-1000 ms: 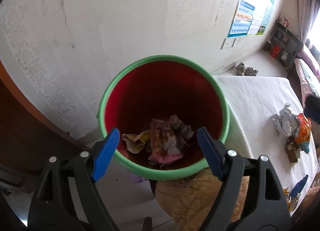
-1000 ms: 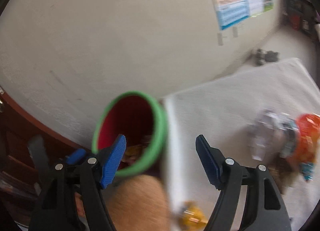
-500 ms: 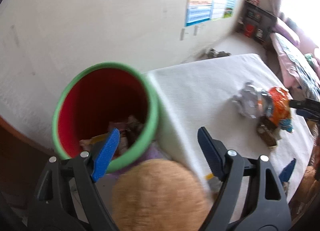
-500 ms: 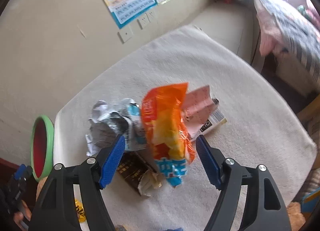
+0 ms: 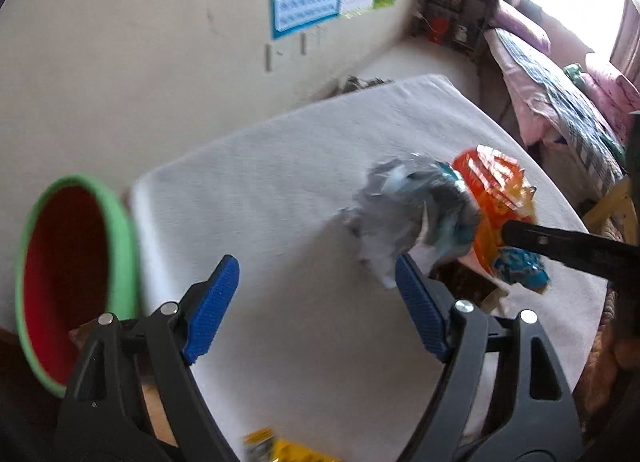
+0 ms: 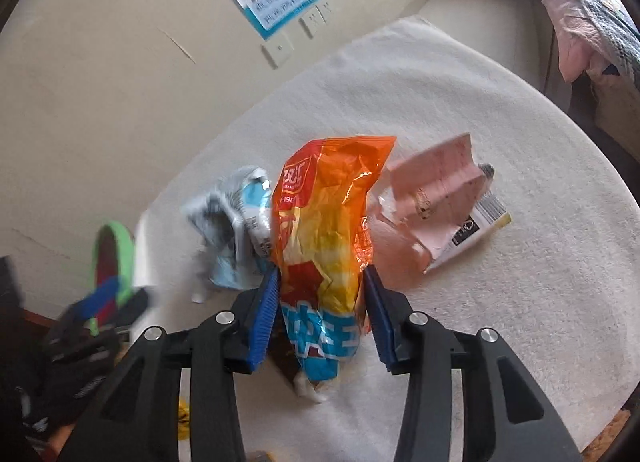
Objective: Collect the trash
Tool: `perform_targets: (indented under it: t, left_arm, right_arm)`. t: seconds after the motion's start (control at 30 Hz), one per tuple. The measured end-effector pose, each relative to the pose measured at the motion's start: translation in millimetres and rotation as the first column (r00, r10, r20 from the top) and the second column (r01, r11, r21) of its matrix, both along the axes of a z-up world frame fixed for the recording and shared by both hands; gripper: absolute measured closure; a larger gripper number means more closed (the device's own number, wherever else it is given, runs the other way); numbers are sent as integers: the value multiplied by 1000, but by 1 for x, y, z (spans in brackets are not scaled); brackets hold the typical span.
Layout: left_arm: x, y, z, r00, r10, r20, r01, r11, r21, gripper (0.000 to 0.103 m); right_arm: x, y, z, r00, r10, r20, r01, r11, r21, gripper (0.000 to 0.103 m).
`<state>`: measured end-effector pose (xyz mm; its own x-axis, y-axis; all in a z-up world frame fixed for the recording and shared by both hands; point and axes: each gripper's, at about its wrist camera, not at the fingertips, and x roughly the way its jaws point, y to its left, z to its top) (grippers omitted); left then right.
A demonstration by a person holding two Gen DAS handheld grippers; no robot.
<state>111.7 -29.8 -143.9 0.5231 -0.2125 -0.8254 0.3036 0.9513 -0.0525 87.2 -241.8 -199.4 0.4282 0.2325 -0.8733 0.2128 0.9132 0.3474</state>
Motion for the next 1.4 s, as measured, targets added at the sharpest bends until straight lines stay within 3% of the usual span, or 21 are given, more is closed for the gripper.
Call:
perform_targets:
  t: [0.1,0.33,0.5,0.57,0.67,1.23,1.4]
  left_arm:
    - [13,-15,-8,999,-19,-28,20,1000,3,26]
    - [31,-48,-28,993,-94,-71,99,992,72,26]
    - [37,-48,-32,986,-92,-138,93,996,5,63]
    - [32,-47,-26,987,-99,-128,100,995,3,73]
    - [21,-43,-16,988,-111,-109,112,994,-1,77]
    - [-51,26,37,1000,-3,14,3,999,-48,78]
    - [-61,36,37,1000,20,-8,-21,997,-68,78]
  right_arm:
    - [-11,-10,19,998,-40,51,38,998,46,62]
    - [-22,-17,31,994,-78,76,72,994,81,62]
    - [-24,-14,35,994,-72,87,64,994,93,61]
    - [-24,-14,36,993,-71,92,62,993,96,61]
    - [-26,-14,36,993,-69,96,60,993,98,61]
    - [-24,6,31,996,-11,92,7,999,48,61]
    - [-22,16,27,997,15,77,-17,1000,25,61]
